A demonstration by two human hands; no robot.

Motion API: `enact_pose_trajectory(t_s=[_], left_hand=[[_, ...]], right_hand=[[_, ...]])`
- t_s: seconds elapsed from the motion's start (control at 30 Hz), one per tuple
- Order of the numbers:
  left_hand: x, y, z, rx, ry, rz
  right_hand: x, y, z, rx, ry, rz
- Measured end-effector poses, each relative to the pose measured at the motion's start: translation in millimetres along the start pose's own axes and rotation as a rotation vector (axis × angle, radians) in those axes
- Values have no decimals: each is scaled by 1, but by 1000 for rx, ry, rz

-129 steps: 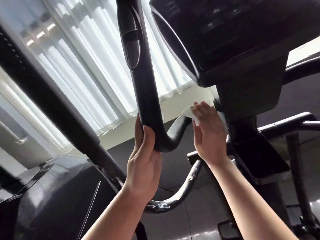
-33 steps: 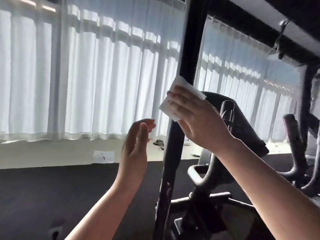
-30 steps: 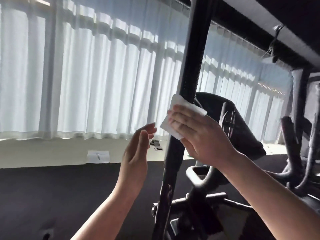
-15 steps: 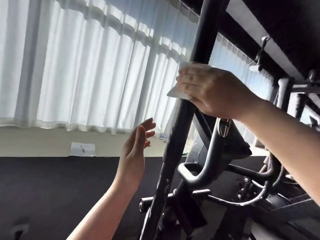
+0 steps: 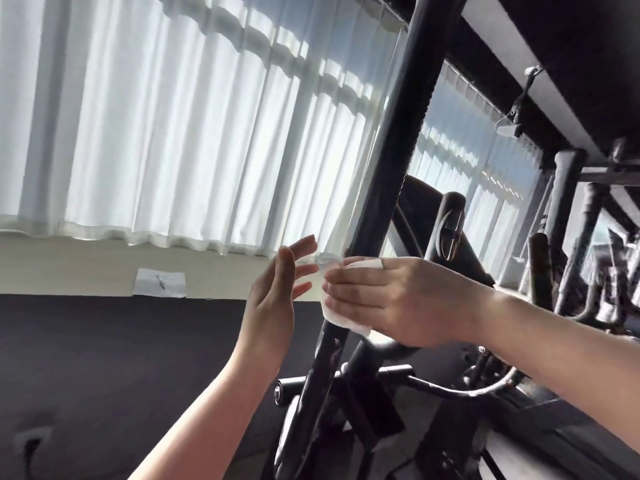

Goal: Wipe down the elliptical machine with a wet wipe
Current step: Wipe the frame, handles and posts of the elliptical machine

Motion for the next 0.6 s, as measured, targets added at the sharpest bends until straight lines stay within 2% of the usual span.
enact_pose_trajectory(t_s=[0.1,0.23,0.37,0.5,0.6], left_hand=[[3,-6,7,-39,-28,4],[6,-18,13,-134,-87,-18],[13,-12,13,-115,-131,-28],[11,-9,16,-109,-136,-42],[11,-11,16,-122,-154,-61]], right_hand=[[-18,18,12,4,56,23],[-55,85,29,427,337,-79],[-20,52,29,532,589,-196],[34,-12,29,469,514,-297],[43,-26,36,425,436,-259]])
Point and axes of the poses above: each hand's wrist, its own z-axis away from the middle knuckle, its own x-axis out of the palm, y = z × x, the point moved 10 cm from there along -z, towards the middle knuckle, and after that the axes turned 11 degrees about -z, right-handed, at the moved point
